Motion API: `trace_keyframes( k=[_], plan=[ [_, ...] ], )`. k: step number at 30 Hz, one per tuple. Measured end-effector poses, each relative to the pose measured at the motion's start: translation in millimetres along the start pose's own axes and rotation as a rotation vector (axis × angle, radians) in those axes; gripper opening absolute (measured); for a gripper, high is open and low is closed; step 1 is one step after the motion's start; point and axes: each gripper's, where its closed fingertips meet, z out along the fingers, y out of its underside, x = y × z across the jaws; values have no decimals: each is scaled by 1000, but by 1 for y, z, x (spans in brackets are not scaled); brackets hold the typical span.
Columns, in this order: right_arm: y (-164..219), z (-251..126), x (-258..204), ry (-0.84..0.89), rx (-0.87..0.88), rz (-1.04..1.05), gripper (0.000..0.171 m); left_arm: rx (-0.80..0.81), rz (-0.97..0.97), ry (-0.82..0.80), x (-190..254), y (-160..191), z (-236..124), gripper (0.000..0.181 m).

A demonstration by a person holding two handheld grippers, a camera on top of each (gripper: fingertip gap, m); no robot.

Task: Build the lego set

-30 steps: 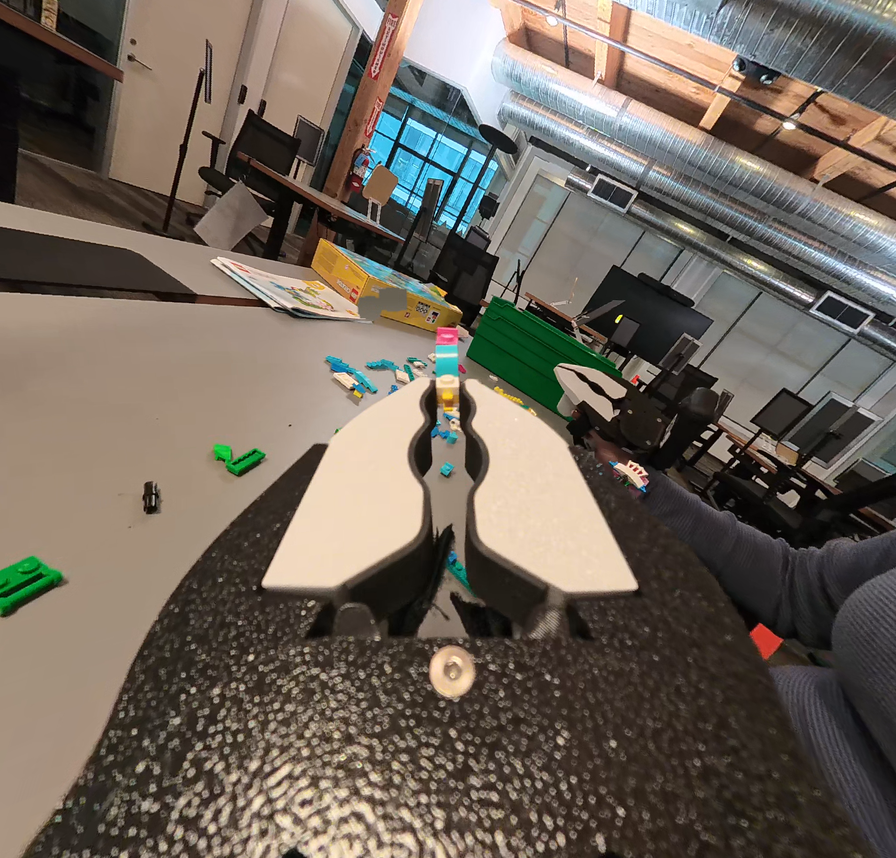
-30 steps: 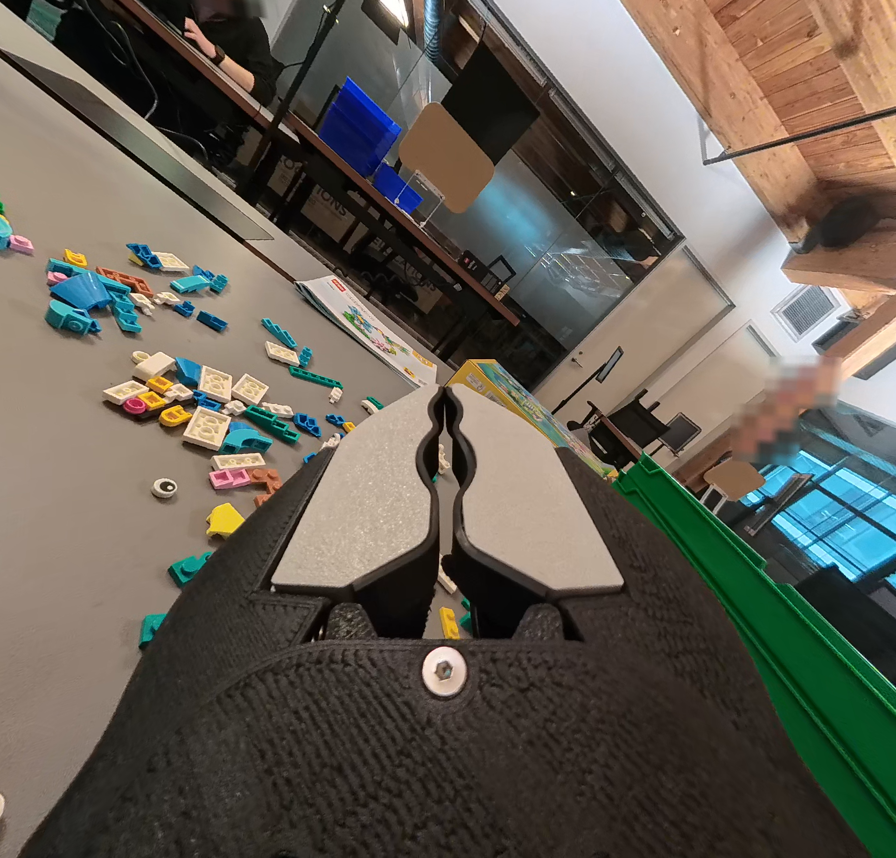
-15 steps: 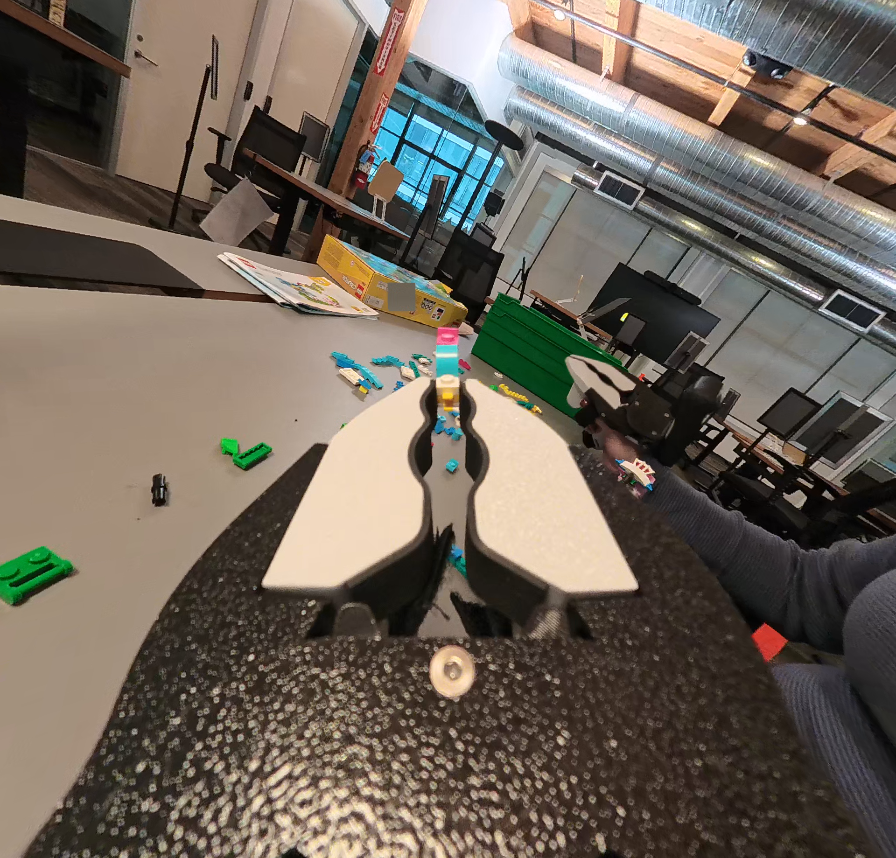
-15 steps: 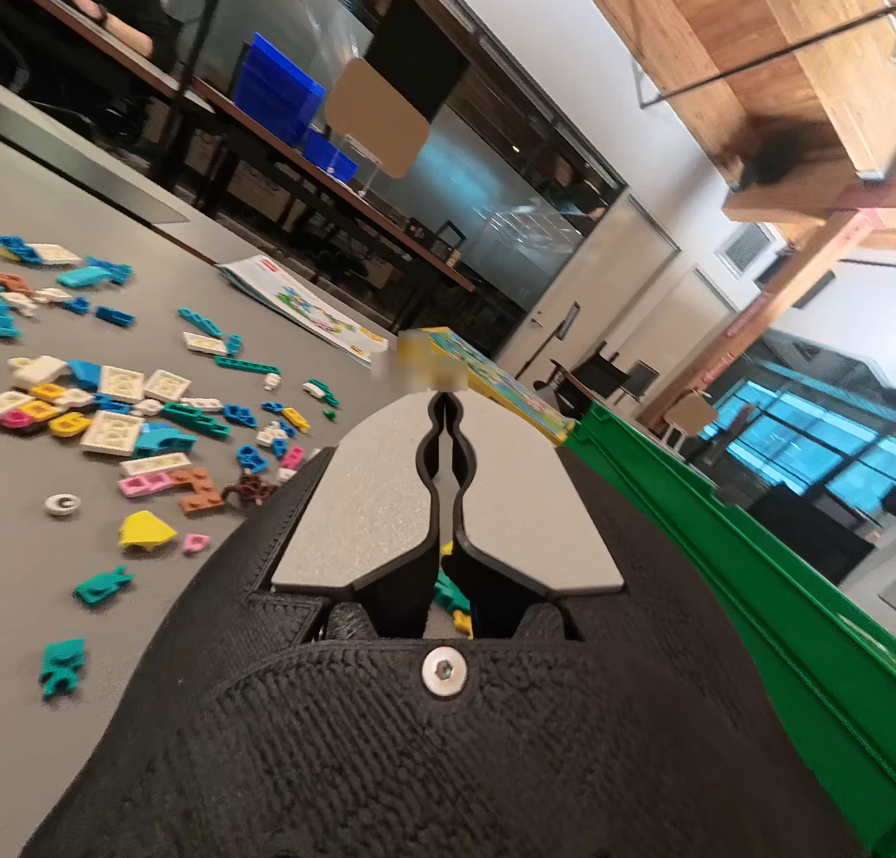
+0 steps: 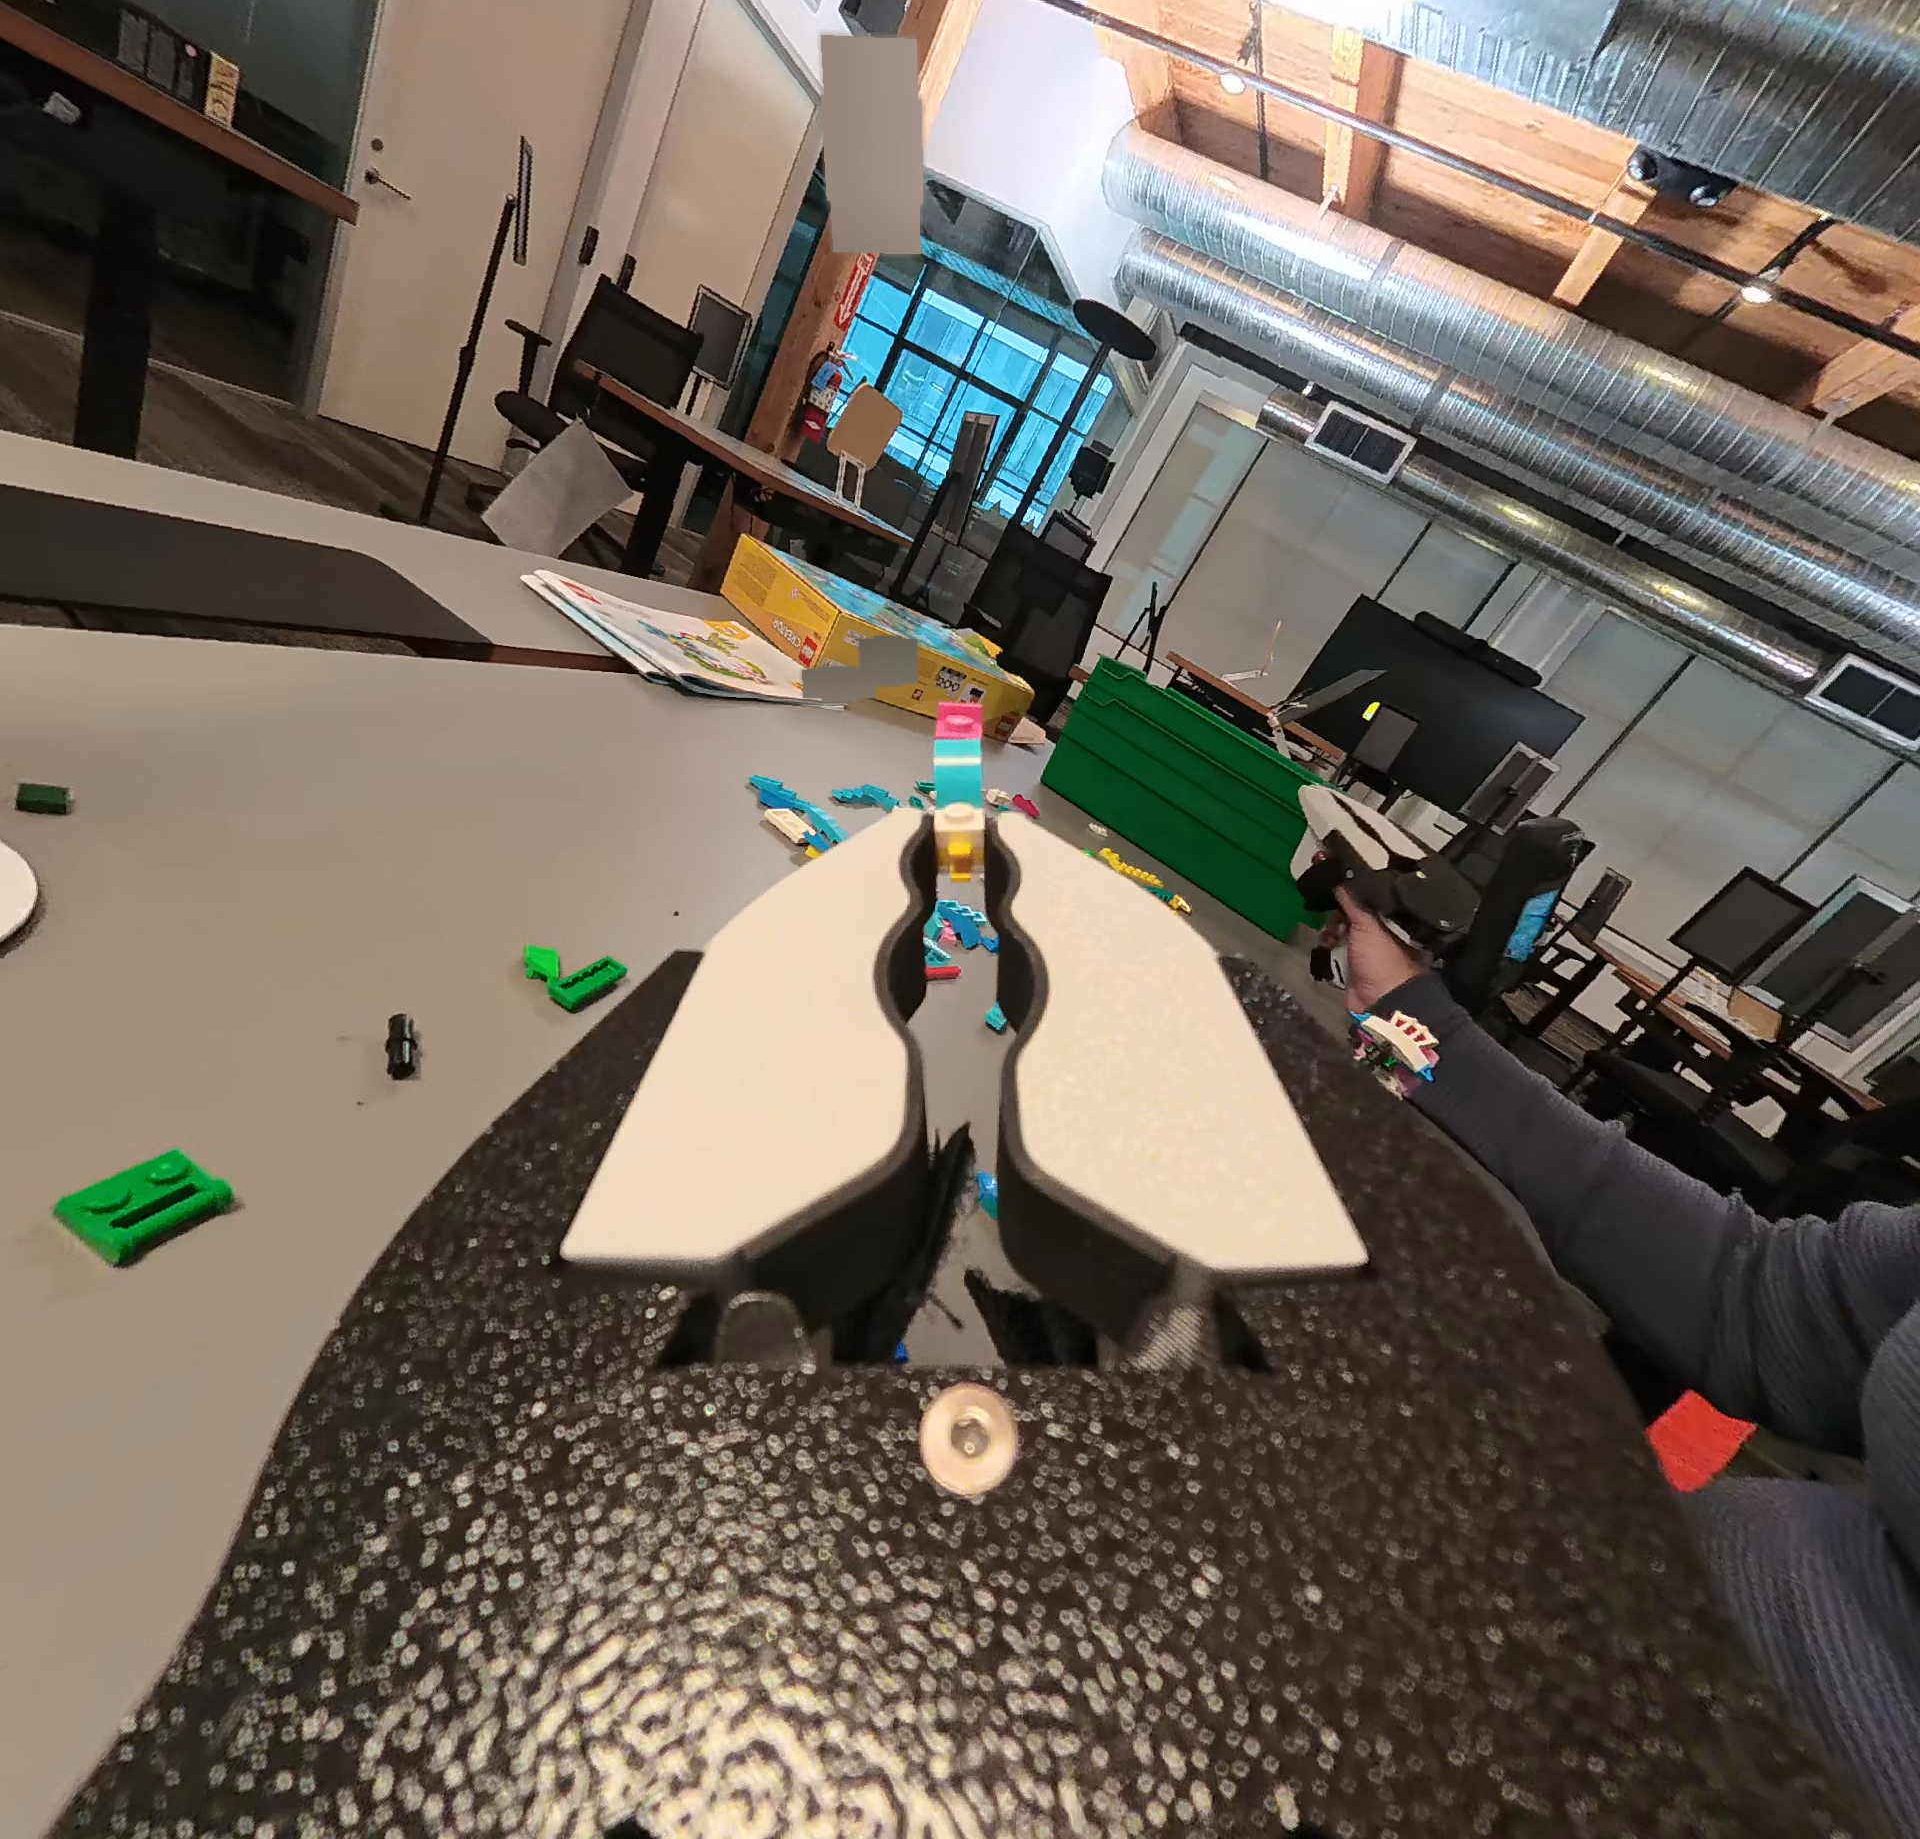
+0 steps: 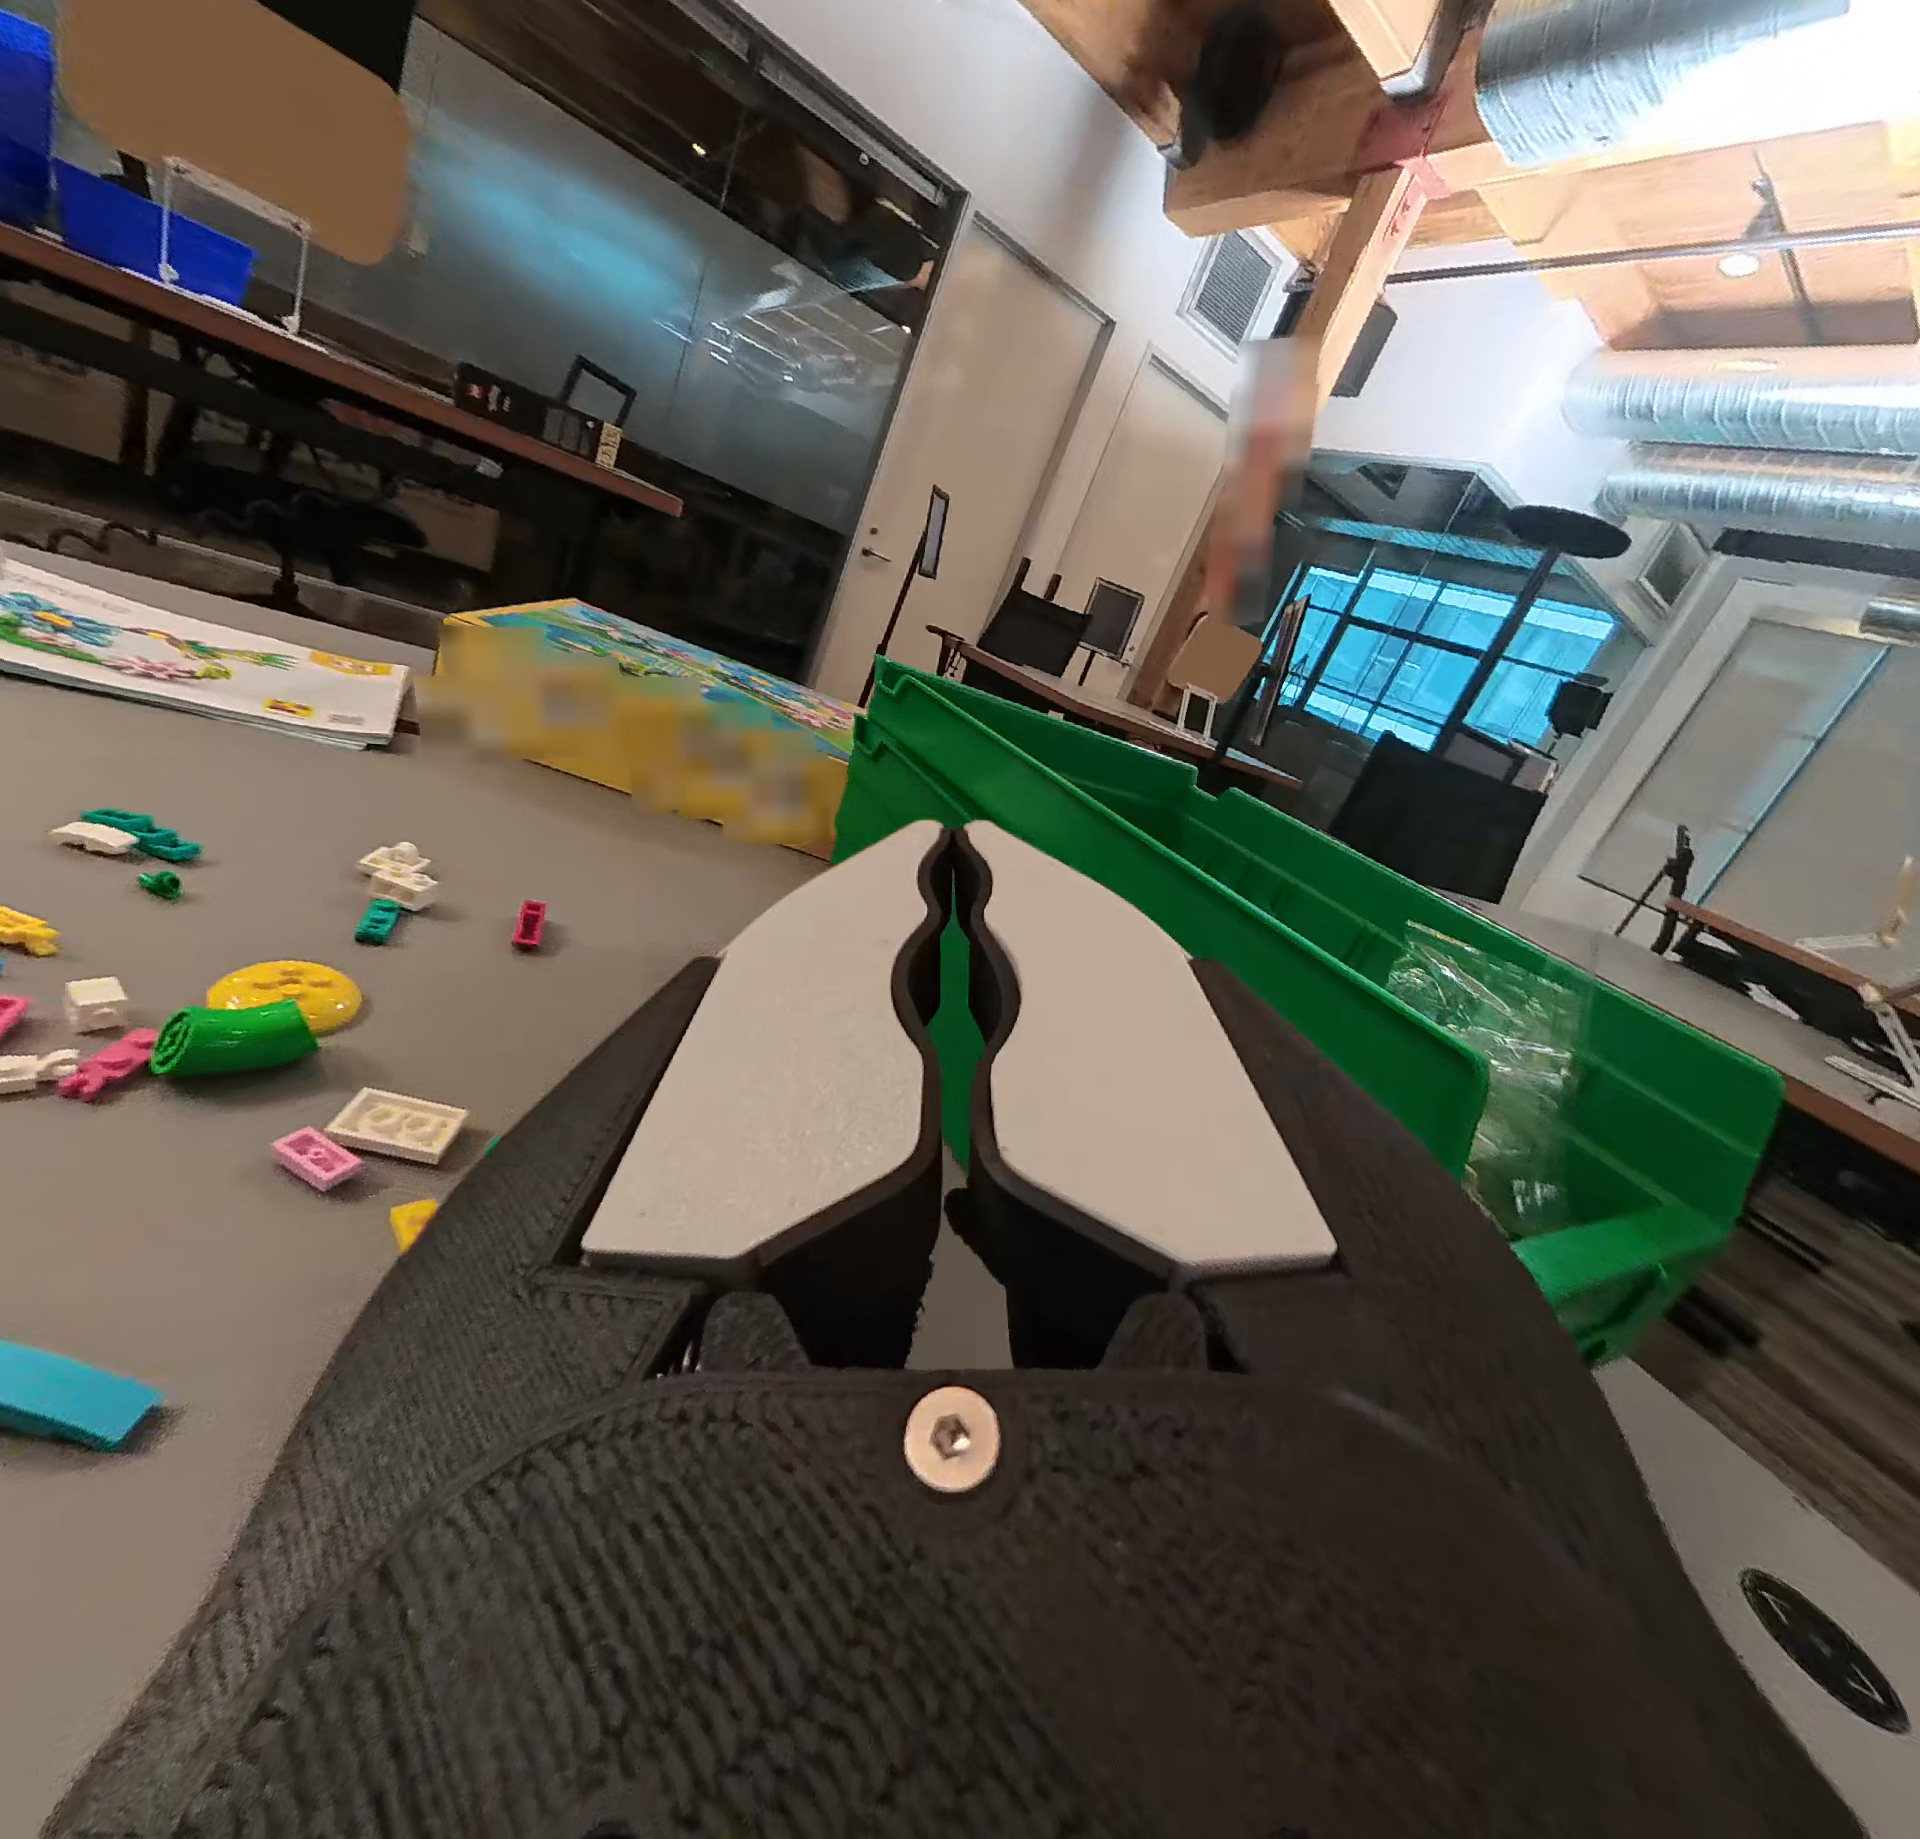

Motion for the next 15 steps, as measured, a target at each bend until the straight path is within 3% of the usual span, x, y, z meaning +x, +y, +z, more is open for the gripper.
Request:
trace_keyframes(
  k=[15],
  plan=[
    [3,2,-20,-73,-16,-103,0,-5,5,12,4,1,1,8]
  ],
)
